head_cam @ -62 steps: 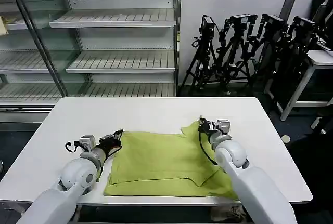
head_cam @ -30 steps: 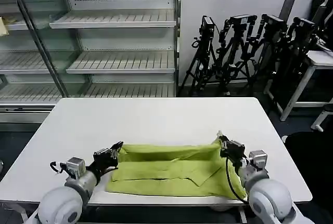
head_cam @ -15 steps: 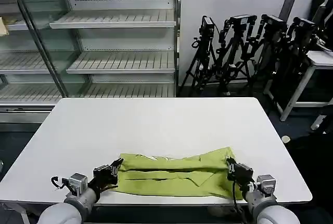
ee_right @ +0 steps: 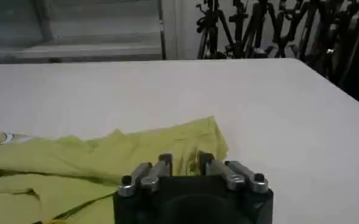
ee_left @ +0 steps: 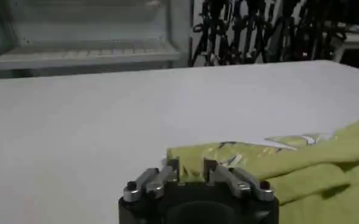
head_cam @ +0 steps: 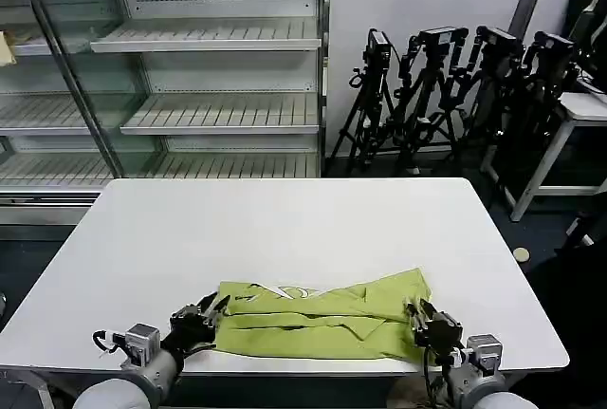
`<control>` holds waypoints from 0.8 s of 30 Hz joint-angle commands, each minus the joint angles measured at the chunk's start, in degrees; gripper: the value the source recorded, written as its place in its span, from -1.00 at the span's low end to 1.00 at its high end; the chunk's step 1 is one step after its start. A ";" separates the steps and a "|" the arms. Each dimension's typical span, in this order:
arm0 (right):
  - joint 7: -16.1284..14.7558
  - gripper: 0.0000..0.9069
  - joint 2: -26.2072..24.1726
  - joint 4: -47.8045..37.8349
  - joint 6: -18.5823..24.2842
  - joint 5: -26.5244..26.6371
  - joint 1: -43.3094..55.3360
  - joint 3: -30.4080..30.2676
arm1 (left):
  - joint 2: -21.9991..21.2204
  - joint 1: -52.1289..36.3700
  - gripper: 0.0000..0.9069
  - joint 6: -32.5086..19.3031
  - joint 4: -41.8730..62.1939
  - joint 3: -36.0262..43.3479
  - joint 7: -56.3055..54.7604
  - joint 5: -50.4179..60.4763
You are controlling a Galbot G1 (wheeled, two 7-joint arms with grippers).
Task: Fold and organize the clothes.
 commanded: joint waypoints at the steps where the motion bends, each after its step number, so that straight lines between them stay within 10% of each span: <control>1: 0.10 1.00 0.26 2.57 0.45 -0.42 -2.13 1.17 | -2.84 2.01 1.00 -3.42 -3.23 -2.63 -3.22 -3.17; 19: -0.19 1.00 1.74 4.01 1.95 -2.18 -5.79 2.80 | -9.23 3.13 1.00 -6.53 3.40 3.89 -4.67 0.39; 21: -0.23 1.00 1.81 4.12 2.05 -2.15 -6.03 3.16 | -9.31 2.99 0.60 -6.56 4.22 4.49 -4.09 1.45; 22: -0.23 1.00 1.85 4.17 2.09 -2.14 -6.06 3.30 | -9.30 2.92 -0.38 -6.71 5.06 5.09 -3.32 2.70; 24: -0.25 1.00 1.87 4.30 2.14 -2.12 -6.11 3.49 | -9.38 2.80 -0.84 -7.26 5.70 5.74 -3.17 3.67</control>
